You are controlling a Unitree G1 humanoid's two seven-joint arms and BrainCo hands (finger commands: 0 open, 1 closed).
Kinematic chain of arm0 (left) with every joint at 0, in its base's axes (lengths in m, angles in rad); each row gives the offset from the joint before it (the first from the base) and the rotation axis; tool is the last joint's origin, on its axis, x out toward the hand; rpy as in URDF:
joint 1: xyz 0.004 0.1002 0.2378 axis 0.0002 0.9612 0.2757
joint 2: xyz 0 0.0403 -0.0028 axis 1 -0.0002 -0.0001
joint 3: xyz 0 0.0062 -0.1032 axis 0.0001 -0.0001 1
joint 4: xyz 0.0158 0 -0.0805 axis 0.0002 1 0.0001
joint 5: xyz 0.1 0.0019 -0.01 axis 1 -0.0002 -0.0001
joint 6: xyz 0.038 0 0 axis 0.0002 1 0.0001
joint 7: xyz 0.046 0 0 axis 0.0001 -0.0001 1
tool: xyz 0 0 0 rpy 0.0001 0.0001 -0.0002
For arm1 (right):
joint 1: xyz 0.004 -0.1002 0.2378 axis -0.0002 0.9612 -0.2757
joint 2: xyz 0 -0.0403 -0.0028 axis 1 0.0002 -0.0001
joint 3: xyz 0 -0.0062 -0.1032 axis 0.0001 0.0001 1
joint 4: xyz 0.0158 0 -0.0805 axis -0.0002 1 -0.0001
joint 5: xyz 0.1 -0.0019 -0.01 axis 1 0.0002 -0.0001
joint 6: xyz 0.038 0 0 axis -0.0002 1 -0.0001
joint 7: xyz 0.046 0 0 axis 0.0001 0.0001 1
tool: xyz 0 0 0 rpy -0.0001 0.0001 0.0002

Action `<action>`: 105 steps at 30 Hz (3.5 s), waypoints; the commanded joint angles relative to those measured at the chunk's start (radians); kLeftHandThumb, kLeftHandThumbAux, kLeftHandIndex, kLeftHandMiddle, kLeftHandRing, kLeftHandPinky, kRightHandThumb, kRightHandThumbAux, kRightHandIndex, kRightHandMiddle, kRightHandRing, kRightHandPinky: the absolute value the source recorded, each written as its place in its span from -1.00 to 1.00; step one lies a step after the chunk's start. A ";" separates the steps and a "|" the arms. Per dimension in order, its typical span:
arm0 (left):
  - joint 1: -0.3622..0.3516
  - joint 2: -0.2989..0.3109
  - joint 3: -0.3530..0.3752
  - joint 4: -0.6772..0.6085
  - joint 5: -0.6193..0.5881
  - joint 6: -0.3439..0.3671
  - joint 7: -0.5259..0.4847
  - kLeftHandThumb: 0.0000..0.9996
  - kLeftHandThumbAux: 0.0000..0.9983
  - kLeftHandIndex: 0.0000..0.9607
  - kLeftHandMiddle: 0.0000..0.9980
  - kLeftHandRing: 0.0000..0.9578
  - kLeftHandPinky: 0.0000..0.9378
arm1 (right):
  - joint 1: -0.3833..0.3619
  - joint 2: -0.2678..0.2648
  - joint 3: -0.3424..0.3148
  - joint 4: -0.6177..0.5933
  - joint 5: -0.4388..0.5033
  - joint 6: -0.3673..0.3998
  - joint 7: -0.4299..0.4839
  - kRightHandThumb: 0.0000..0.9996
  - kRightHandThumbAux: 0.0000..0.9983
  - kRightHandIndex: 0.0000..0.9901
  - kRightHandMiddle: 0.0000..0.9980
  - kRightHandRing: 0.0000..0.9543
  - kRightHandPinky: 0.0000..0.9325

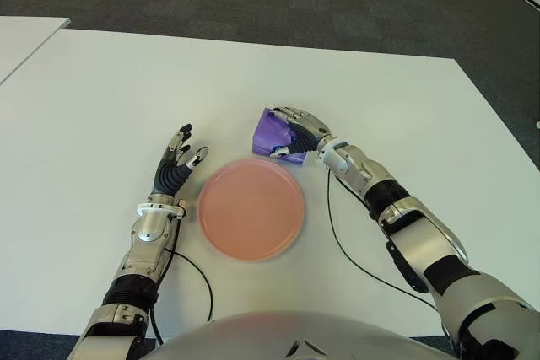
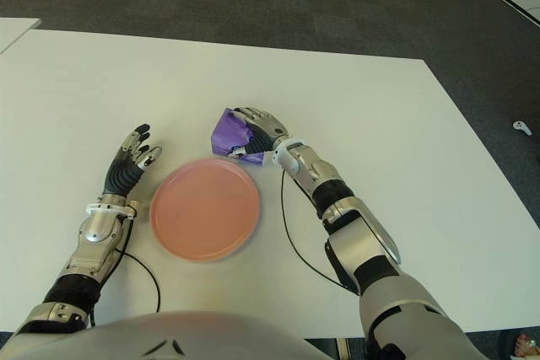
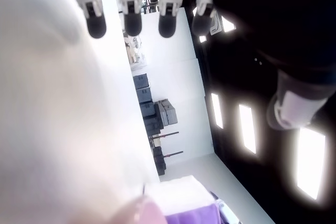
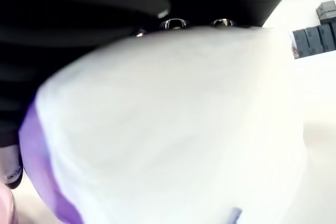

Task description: Put the tissue paper into the plate.

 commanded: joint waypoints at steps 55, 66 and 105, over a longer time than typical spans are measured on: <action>0.083 -0.029 -0.009 0.092 0.008 0.036 0.014 -1.00 -0.05 -1.00 -1.00 -1.00 -1.00 | 0.076 0.112 0.154 0.316 -0.047 0.036 -0.073 -0.55 0.03 -1.00 -0.99 -1.00 -1.00; 0.080 -0.023 -0.007 0.117 0.013 0.004 0.017 -1.00 -0.02 -1.00 -1.00 -1.00 -1.00 | 0.083 0.149 0.187 0.386 -0.072 0.107 -0.133 -0.60 0.05 -1.00 -1.00 -1.00 -1.00; 0.074 -0.004 0.000 0.152 0.012 -0.022 0.014 -1.00 -0.01 -1.00 -1.00 -1.00 -1.00 | 0.086 0.149 0.233 0.394 -0.054 0.149 -0.175 -0.64 0.04 -1.00 -1.00 -1.00 -1.00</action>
